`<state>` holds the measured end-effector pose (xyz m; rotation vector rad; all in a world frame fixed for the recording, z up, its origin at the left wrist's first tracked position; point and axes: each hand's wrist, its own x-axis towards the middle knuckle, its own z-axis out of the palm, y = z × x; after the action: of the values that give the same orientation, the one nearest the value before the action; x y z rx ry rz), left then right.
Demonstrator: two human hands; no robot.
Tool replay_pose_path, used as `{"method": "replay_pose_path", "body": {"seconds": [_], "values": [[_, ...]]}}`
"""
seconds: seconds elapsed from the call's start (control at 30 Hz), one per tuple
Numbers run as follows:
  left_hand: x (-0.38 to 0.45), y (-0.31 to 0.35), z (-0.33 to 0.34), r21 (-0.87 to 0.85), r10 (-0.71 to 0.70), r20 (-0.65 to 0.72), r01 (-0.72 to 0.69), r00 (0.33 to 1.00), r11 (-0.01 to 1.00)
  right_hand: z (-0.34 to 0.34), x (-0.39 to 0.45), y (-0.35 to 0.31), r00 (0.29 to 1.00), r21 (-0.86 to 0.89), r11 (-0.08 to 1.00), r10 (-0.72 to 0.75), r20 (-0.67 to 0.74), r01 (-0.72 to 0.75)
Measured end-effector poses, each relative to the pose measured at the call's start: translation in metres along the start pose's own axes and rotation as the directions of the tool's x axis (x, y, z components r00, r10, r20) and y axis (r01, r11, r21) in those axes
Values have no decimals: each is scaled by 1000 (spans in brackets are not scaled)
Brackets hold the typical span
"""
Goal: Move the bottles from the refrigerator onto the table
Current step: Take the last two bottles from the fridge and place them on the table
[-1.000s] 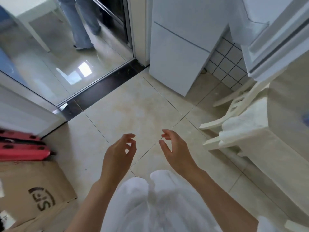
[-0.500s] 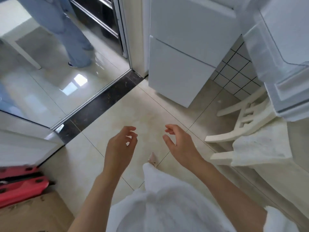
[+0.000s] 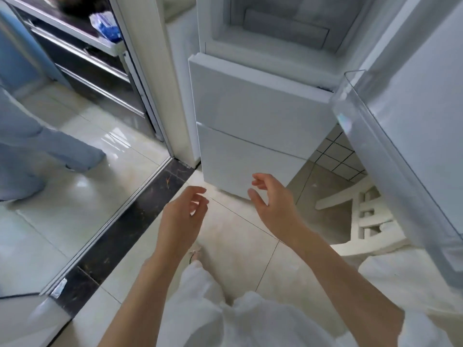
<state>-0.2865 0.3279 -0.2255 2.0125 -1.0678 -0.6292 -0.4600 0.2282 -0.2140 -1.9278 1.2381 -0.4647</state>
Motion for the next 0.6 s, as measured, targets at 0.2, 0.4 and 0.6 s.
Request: {"method": "replay_pose_path", "body": {"seconds": [0.2,0.4,0.6], "values": [[145,25,-19,13,136,101,-138,986,990,-10,113,-31,981,39,999,25,-195,-18],[268,58,-33,-122,248,198,-227,948,966,-28,202,-63,940,119,991,91,-328,-54],[369,119,-18,-266,359,190,-304,914,915,-71,283,-88,897,120,993,63,-438,-10]]}}
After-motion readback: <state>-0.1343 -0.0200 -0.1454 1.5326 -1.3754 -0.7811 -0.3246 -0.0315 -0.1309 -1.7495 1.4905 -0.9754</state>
